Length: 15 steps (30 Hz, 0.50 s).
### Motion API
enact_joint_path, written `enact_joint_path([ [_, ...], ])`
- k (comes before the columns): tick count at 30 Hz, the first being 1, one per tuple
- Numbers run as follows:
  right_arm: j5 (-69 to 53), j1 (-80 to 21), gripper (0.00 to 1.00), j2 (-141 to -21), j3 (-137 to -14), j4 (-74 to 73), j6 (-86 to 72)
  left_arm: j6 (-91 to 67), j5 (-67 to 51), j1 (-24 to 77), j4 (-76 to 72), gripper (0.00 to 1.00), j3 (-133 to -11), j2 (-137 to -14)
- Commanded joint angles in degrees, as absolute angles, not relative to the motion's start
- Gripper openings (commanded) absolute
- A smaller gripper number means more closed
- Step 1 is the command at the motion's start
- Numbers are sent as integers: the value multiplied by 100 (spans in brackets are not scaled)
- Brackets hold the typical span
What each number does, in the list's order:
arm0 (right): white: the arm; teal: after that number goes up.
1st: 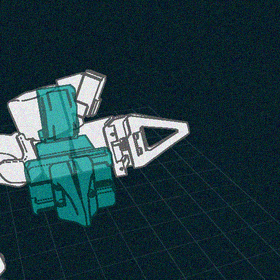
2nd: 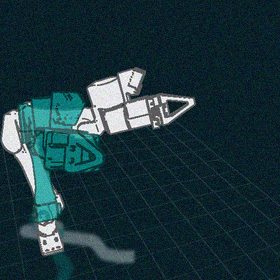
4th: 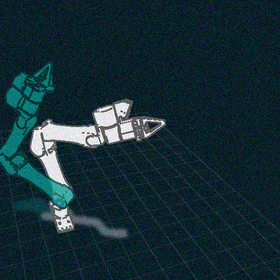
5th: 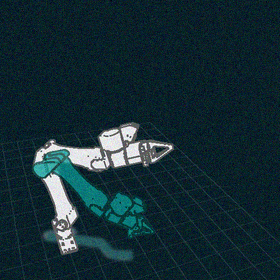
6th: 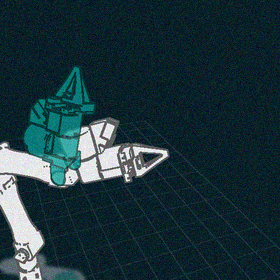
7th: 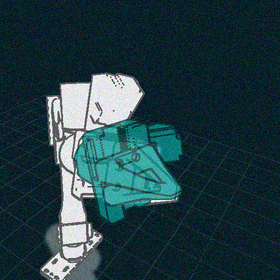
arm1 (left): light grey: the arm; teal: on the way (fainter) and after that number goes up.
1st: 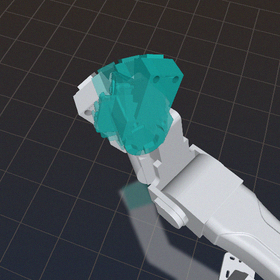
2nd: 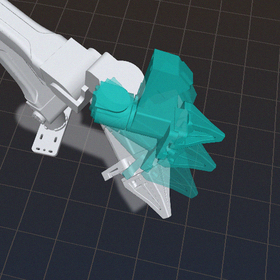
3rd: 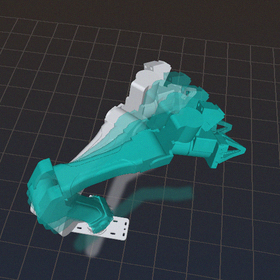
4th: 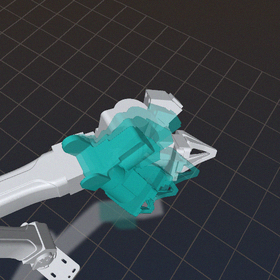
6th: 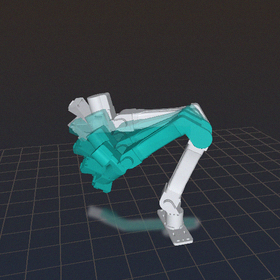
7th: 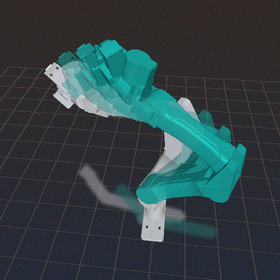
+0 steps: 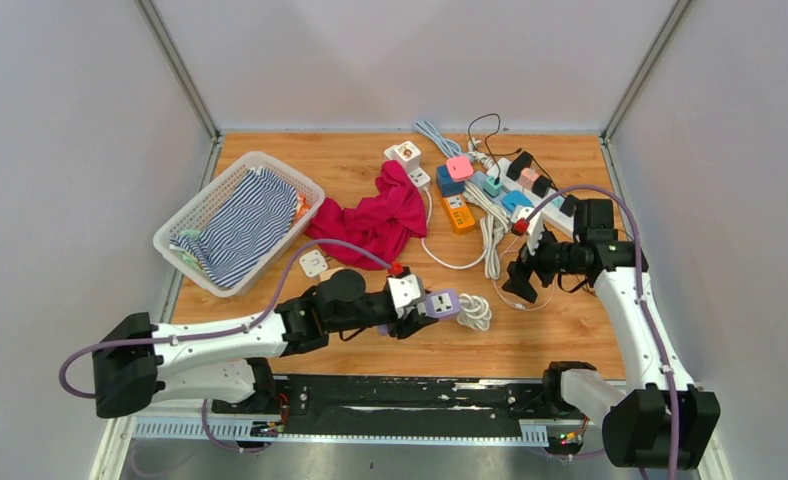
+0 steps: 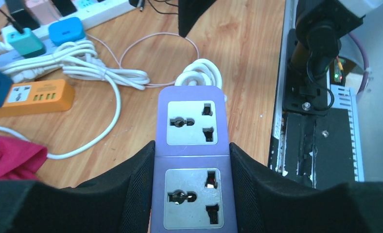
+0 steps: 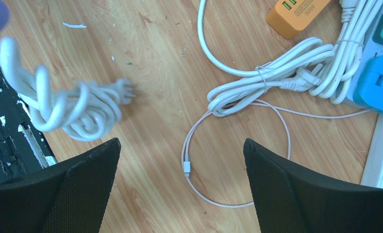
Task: Pull the plug off the socket
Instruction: Pick up the socket from the center of the board.
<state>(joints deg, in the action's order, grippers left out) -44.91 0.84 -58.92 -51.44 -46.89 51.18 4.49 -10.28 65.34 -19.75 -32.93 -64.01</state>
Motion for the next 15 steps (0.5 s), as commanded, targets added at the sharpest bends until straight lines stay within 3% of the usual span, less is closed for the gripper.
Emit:
enact_joint_path([
  [1,-4432,252,97,-5747,-5089,-4612,4978,79,-433,6441,-2279,0,-3173,-5808],
  [15,-4395,294,97,-5713,-5002,-4476,4922,-1399,323,4907,-2276,0,-3598,-5184],
])
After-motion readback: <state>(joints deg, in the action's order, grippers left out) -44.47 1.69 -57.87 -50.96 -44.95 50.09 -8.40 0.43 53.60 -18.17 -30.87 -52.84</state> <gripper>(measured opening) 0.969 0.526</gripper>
